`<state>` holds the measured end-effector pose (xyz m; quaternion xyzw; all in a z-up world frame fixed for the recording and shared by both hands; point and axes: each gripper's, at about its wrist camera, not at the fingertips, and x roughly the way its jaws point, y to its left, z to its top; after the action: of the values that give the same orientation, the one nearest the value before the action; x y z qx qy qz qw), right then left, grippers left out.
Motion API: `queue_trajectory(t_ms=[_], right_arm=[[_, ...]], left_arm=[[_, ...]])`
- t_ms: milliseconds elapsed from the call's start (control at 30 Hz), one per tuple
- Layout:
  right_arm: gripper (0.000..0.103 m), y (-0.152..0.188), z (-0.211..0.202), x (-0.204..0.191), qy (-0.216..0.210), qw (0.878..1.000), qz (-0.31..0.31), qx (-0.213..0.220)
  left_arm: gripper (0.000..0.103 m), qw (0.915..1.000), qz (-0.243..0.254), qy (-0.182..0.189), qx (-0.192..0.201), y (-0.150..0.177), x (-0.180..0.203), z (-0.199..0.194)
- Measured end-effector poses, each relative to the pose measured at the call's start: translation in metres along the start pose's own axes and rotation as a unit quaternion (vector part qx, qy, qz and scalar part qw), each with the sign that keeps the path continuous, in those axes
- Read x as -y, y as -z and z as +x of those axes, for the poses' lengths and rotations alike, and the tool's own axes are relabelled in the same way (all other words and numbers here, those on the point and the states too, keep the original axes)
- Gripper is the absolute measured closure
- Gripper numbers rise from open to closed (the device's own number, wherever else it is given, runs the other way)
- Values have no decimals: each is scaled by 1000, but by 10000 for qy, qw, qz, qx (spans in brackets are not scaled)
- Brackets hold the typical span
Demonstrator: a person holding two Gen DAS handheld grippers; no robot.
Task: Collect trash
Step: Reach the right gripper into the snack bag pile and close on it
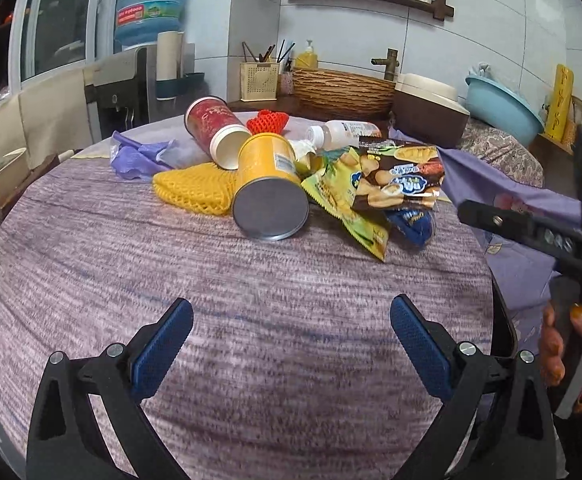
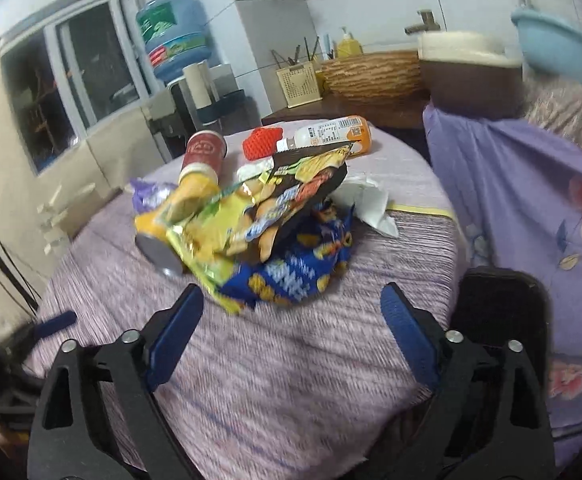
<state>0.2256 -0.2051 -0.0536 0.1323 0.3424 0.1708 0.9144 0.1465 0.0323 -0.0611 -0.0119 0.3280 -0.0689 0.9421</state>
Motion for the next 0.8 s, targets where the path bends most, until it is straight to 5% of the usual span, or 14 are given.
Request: queue_trajectory(t_ms=[367, 633, 800], right_arm=[[42, -31, 50, 12, -533, 9953, 753, -291], [84, -35, 66, 10, -880, 9914, 913, -322], [96, -37, 58, 3, -1076, 9913, 724, -207]], left_arm=[[5, 9986, -213, 395, -279, -9, 5, 22], [5, 9964, -363, 621, -444, -10, 6, 30], [6, 9939, -545, 807, -528, -12, 5, 33]])
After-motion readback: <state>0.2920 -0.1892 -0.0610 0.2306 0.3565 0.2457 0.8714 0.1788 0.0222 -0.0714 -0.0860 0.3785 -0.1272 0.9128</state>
